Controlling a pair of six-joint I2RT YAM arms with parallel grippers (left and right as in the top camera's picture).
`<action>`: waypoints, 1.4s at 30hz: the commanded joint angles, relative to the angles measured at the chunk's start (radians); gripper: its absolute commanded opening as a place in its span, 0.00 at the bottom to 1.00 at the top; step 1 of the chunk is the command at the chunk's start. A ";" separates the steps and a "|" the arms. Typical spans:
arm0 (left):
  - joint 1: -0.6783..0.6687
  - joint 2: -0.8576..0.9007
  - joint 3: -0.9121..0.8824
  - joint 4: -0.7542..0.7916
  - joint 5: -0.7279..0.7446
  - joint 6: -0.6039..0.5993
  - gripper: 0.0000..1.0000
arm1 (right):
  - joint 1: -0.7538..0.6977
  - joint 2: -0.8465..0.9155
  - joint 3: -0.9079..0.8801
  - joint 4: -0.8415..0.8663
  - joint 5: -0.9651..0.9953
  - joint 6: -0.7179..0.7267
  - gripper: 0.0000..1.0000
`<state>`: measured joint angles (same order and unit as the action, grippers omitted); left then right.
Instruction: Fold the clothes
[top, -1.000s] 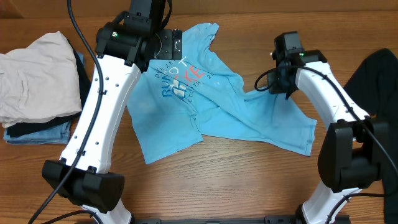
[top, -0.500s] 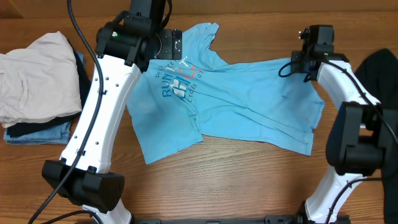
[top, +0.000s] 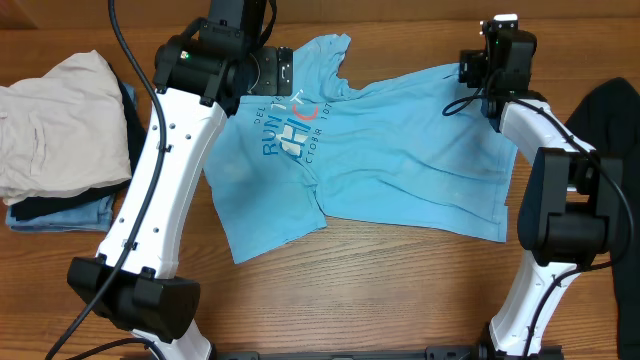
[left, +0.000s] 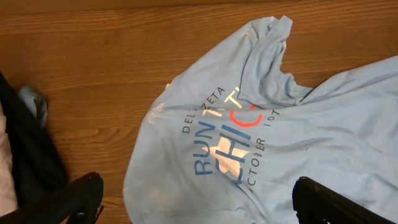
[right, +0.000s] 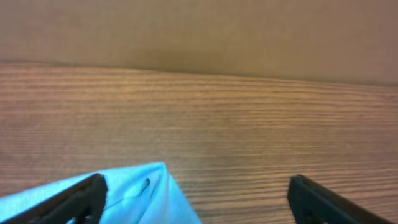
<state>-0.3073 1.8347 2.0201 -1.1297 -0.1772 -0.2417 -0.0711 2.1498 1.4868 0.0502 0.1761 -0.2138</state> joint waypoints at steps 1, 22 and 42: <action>0.000 0.009 -0.003 0.004 -0.013 -0.006 1.00 | -0.003 -0.045 0.060 -0.061 0.071 0.004 1.00; 0.000 0.009 -0.003 0.004 -0.013 -0.006 1.00 | -0.133 -0.422 -0.060 -1.407 -0.121 0.665 0.54; 0.000 0.009 -0.003 0.004 -0.013 -0.006 1.00 | -0.290 -0.422 -0.546 -0.990 -0.311 0.652 0.49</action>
<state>-0.3073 1.8347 2.0201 -1.1294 -0.1772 -0.2417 -0.3599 1.7329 0.9493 -0.9440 -0.1055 0.4477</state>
